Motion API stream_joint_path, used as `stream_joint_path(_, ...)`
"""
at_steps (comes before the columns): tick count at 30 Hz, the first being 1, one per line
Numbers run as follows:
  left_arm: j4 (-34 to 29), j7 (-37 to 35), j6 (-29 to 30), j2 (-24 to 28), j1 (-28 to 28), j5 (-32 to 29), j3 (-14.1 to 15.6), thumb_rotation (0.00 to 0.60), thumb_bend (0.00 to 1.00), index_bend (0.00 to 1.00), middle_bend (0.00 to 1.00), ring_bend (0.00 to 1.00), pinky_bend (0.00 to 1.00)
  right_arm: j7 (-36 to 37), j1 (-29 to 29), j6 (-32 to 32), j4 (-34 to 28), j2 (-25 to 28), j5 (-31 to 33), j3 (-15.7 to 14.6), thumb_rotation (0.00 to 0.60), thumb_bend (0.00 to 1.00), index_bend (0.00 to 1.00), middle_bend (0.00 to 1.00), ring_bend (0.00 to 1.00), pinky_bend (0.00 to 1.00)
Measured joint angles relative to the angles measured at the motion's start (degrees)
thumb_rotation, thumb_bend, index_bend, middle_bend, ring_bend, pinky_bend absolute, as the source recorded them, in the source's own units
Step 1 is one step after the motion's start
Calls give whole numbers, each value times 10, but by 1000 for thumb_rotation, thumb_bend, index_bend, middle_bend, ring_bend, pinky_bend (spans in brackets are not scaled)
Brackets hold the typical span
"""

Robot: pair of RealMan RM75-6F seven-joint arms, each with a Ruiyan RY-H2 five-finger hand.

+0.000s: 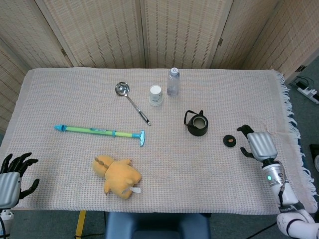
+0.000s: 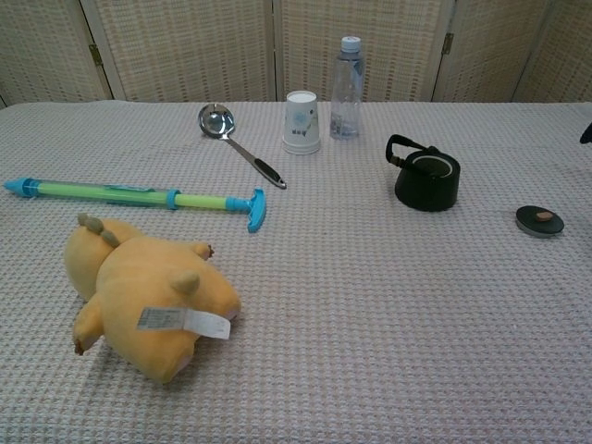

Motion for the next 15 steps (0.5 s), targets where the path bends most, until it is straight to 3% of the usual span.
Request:
stream_joint_path(8, -2, 2, 1, 1, 3, -1, 0, 600, 278, 274, 134, 146, 21, -41, 59, -77, 67, -54, 59, 2, 600, 248, 228, 249, 854, 721)
stream_joint_path(15, -2, 4, 0, 0, 3, -2, -1, 600, 278, 274, 134, 146, 21, -60, 81, -105, 97, -77, 91, -8, 600, 243, 226, 253, 858, 722)
